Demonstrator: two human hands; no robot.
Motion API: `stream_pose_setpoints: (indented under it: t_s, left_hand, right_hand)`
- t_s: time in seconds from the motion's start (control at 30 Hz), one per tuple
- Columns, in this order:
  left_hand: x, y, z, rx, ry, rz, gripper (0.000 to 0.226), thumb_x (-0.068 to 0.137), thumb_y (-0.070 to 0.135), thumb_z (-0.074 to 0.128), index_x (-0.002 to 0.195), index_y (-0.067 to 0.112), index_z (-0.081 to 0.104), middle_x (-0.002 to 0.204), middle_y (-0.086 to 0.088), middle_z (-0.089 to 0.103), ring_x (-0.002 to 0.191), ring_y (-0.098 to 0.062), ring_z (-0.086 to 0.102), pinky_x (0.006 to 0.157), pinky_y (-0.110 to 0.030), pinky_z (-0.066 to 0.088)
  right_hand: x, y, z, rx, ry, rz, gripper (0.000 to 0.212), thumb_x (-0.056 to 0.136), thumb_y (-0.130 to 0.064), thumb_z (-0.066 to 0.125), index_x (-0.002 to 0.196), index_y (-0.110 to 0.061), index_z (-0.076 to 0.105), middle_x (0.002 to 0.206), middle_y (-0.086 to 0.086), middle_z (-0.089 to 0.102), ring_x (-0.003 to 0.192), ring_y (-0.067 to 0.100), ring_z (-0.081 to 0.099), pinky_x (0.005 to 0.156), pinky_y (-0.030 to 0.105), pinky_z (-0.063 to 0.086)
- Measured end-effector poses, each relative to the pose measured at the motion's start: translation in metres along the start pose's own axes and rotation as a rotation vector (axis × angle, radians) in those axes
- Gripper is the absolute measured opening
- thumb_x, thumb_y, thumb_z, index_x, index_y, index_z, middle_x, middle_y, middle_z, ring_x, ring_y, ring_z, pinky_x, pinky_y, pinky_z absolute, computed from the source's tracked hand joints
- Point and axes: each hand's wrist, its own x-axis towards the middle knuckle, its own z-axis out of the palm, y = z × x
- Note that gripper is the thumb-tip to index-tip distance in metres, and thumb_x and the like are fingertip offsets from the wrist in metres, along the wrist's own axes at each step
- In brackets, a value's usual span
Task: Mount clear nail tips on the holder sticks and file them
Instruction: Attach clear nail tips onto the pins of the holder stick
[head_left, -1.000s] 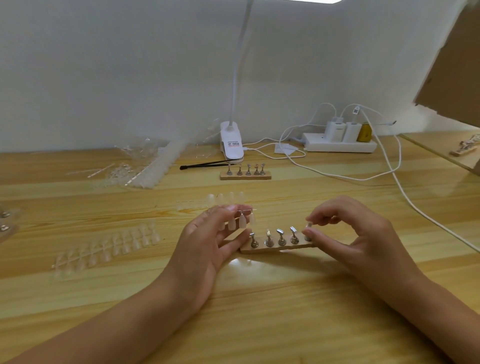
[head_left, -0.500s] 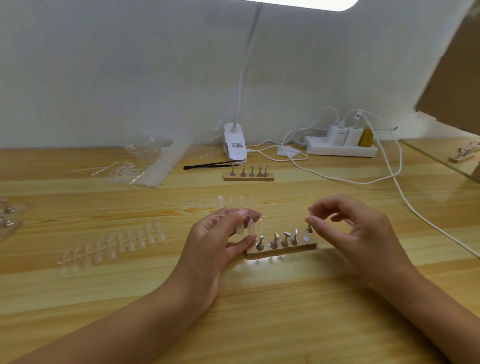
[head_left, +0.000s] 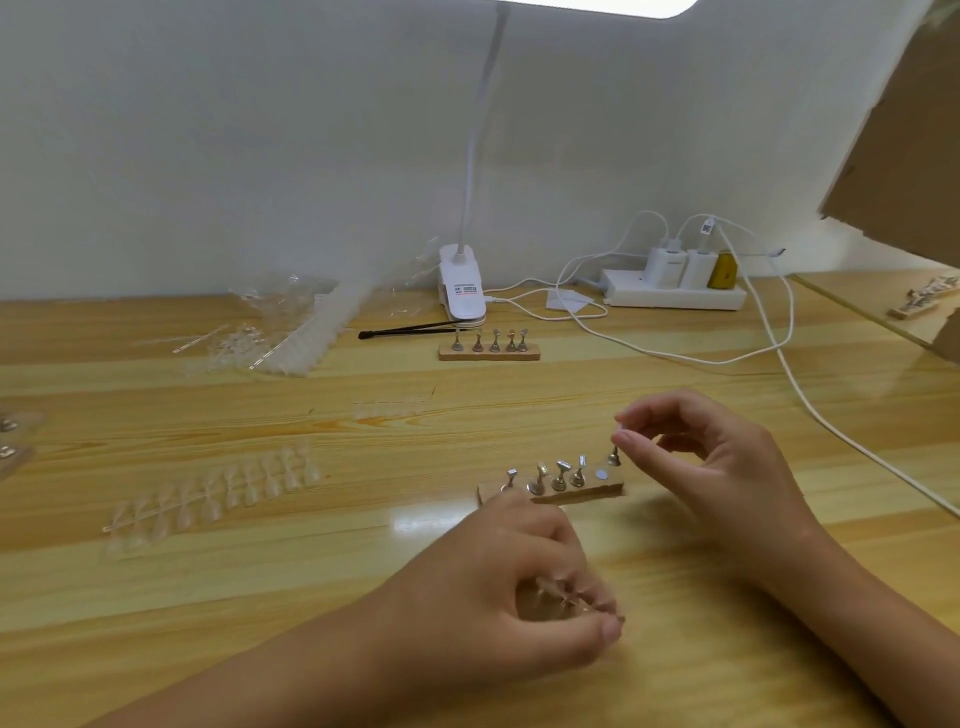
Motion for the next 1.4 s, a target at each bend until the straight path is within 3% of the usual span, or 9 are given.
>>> stream_pose_setpoints:
  t_s: [0.13, 0.3, 0.47, 0.63, 0.73, 0.93, 1.1, 1.23, 1.4]
  left_hand:
    - [0.002, -0.005, -0.001, 0.121, 0.148, -0.063, 0.054, 0.071, 0.072, 0.065, 0.116, 0.042, 0.066, 0.106, 0.025, 0.055, 0.111, 0.002, 0.043, 0.087, -0.008, 0.032]
    - [0.003, -0.002, -0.007, 0.018, 0.425, 0.034, 0.038, 0.077, 0.061, 0.065, 0.111, 0.044, 0.065, 0.098, 0.027, 0.063, 0.092, 0.0, 0.055, 0.075, -0.008, 0.039]
    - [0.002, -0.001, -0.001, -0.173, 0.42, 0.072, 0.018, 0.087, 0.042, 0.064, 0.101, 0.036, 0.073, 0.084, 0.024, 0.066, 0.078, -0.005, 0.058, 0.072, -0.012, 0.042]
    - [0.003, -0.007, -0.003, -0.226, 0.43, 0.048, 0.012, 0.088, 0.036, 0.066, 0.094, 0.033, 0.075, 0.081, 0.02, 0.068, 0.075, -0.004, 0.059, 0.072, -0.012, 0.043]
    - [0.005, -0.01, -0.006, -0.281, 0.436, -0.008, 0.009, 0.088, 0.027, 0.072, 0.094, 0.03, 0.078, 0.082, 0.018, 0.07, 0.074, -0.001, 0.059, 0.072, -0.014, 0.045]
    - [0.029, 0.0, -0.022, -0.378, 0.422, -0.003, 0.015, 0.091, 0.02, 0.07, 0.102, 0.03, 0.069, 0.089, 0.006, 0.076, 0.081, -0.017, 0.07, 0.066, -0.019, 0.054]
    - [0.068, -0.004, -0.013, -0.098, 0.31, -0.101, 0.007, 0.09, 0.028, 0.07, 0.089, 0.033, 0.066, 0.099, 0.011, 0.073, 0.092, -0.01, 0.067, 0.078, -0.026, 0.053]
    - [0.083, -0.013, 0.0, 0.264, 0.211, -0.143, 0.01, 0.087, 0.04, 0.069, 0.095, 0.034, 0.068, 0.118, 0.02, 0.06, 0.116, -0.008, 0.041, 0.102, -0.039, 0.039]
    - [0.087, -0.006, -0.001, 0.441, 0.213, -0.18, 0.021, 0.09, 0.047, 0.061, 0.11, 0.041, 0.063, 0.127, 0.027, 0.049, 0.121, -0.005, 0.03, 0.104, -0.031, 0.024]
  right_hand:
    - [-0.008, -0.02, 0.001, 0.191, 0.019, -0.035, 0.021, 0.072, -0.035, 0.074, 0.091, -0.026, 0.072, 0.092, -0.001, 0.074, 0.082, 0.014, 0.07, 0.076, 0.019, 0.055]
    - [-0.016, -0.034, 0.01, 0.249, -0.028, -0.156, 0.012, 0.081, -0.03, 0.073, 0.092, -0.029, 0.07, 0.088, -0.003, 0.072, 0.082, 0.018, 0.069, 0.076, 0.023, 0.056]
    - [-0.019, -0.033, 0.02, 0.153, -0.097, -0.195, 0.015, 0.081, -0.03, 0.07, 0.093, -0.021, 0.069, 0.086, -0.007, 0.07, 0.081, 0.02, 0.066, 0.074, 0.034, 0.054]
    - [-0.02, -0.037, 0.021, 0.31, -0.106, -0.043, 0.015, 0.08, -0.034, 0.074, 0.088, -0.023, 0.074, 0.088, 0.004, 0.074, 0.082, 0.019, 0.07, 0.074, 0.027, 0.057]
    - [-0.016, -0.038, 0.015, 0.429, 0.002, 0.037, 0.025, 0.067, -0.033, 0.075, 0.089, -0.021, 0.076, 0.086, 0.007, 0.075, 0.078, 0.012, 0.071, 0.071, 0.018, 0.056]
    - [-0.003, -0.028, -0.014, 0.39, 0.176, 0.048, 0.021, 0.073, -0.041, 0.073, 0.091, -0.032, 0.076, 0.092, 0.001, 0.075, 0.085, 0.01, 0.071, 0.073, 0.014, 0.054]
    - [0.002, -0.012, -0.023, 0.354, 0.18, 0.117, 0.022, 0.074, -0.043, 0.073, 0.093, -0.032, 0.075, 0.094, -0.001, 0.075, 0.088, 0.01, 0.07, 0.073, 0.013, 0.052]
    - [0.003, -0.008, -0.024, 0.392, 0.165, 0.143, 0.02, 0.075, -0.041, 0.074, 0.092, -0.031, 0.075, 0.092, -0.002, 0.075, 0.087, 0.008, 0.07, 0.072, 0.012, 0.051]
    - [0.003, -0.009, -0.022, 0.422, 0.141, 0.141, 0.014, 0.076, -0.033, 0.075, 0.09, -0.029, 0.075, 0.09, -0.004, 0.075, 0.084, 0.004, 0.068, 0.071, 0.012, 0.05]
